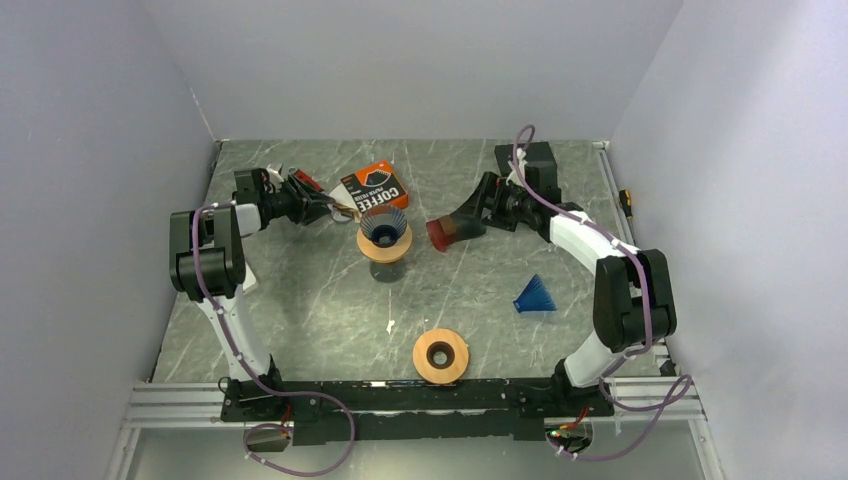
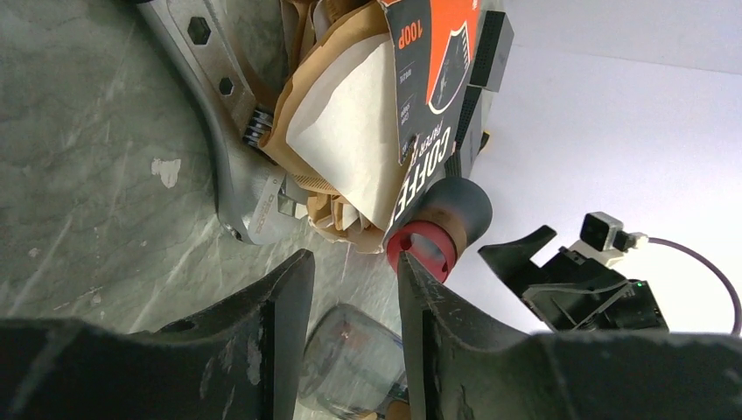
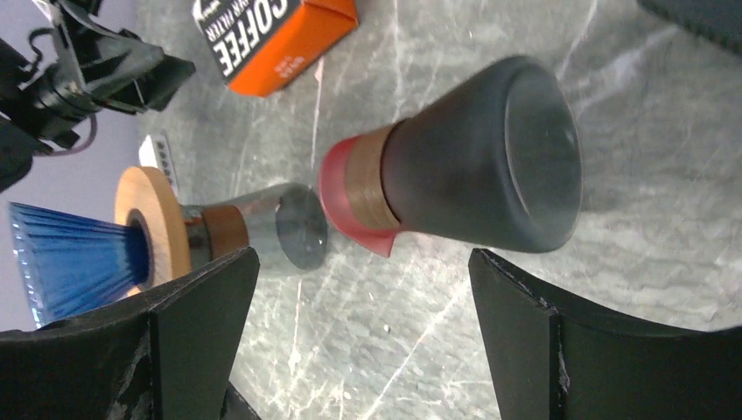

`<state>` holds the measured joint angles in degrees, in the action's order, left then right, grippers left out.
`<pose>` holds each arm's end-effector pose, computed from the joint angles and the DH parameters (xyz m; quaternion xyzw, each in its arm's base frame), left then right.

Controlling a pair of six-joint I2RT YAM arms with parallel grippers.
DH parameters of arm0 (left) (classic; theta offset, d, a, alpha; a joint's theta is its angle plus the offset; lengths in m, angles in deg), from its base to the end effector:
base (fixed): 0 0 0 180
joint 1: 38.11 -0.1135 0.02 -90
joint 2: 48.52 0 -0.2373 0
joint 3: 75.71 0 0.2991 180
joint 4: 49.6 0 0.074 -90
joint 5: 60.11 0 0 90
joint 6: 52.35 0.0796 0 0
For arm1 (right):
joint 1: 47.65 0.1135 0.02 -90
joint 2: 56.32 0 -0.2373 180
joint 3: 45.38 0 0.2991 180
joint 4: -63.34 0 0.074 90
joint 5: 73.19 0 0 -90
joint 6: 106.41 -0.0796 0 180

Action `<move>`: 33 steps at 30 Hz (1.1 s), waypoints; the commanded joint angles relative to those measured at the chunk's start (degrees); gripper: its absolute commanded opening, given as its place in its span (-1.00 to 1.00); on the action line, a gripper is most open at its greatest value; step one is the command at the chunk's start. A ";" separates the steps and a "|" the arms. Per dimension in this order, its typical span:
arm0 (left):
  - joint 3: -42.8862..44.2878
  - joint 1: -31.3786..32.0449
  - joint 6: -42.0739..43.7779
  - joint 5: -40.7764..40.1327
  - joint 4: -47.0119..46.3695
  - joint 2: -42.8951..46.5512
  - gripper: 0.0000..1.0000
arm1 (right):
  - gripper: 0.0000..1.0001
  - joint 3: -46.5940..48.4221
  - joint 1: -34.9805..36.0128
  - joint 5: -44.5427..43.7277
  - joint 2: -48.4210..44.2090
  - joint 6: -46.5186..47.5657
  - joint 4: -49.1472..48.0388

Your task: Place the coffee filter in the dripper

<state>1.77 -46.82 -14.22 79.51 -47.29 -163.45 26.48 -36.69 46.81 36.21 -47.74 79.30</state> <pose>0.4580 0.0088 0.0665 -0.2607 0.7995 -0.4950 0.2186 0.4097 0.1199 0.1597 0.0382 0.8700 0.3722 0.3212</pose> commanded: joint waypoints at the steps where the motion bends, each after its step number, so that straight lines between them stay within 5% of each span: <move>1: 1.53 -0.04 0.27 -0.32 -1.21 0.37 -0.08 | 0.90 -1.67 -0.15 -0.41 -2.37 -0.15 -1.69; 11: 7.02 -0.04 1.87 -1.27 3.01 -2.85 -0.25 | 0.89 -2.15 -0.19 -0.70 -1.84 0.48 -0.28; 33: 11.73 -0.08 1.35 -1.95 2.75 -8.51 -0.17 | 0.89 -2.27 -0.16 -0.20 -1.95 1.17 0.62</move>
<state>11.17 -46.82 -12.63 76.56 -41.93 -171.56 24.23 -36.69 46.86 36.21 -47.59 80.15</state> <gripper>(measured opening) 0.427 0.946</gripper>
